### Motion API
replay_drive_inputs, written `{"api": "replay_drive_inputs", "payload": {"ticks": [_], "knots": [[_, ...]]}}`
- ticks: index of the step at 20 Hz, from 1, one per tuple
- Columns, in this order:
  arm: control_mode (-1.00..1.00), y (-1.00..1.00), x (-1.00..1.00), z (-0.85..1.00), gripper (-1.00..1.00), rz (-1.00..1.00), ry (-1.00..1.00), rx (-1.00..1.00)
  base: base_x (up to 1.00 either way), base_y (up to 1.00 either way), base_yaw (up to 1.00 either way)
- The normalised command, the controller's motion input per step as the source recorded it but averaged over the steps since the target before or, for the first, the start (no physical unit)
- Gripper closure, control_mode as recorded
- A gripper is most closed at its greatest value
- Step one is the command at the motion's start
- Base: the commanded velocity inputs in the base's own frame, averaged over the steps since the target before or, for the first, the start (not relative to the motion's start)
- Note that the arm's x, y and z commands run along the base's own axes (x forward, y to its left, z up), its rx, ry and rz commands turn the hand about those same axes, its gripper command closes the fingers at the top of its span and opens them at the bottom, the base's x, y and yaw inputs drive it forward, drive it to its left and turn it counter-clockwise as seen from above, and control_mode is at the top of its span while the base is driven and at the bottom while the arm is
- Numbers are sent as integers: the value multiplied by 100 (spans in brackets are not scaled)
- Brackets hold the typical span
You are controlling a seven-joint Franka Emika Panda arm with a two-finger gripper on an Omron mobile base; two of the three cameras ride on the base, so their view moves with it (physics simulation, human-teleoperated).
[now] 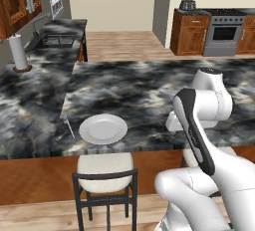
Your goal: Take the fork and place it on the left side of the plate. Then take the spoon and place it on the right side of the plate. Make sure they're directly next to the plate.
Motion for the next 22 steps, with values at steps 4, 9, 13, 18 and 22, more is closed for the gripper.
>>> {"api": "replay_drive_inputs", "payload": {"ticks": [4, 9, 13, 18, 22], "knots": [[100, 0, 0, 0, 100, 0, 0, 0, 0, 0, 0], [100, 0, 0, 0, 100, 0, 0, 0, 0, 0, 0], [100, 0, 0, 0, 100, 0, 0, 0, 0, 0, 0], [-100, 0, 0, 0, 100, 0, 0, 0, 0, 0, 0], [-100, 0, 0, 0, 100, 0, 0, 0, 0, 0, 0]]}}
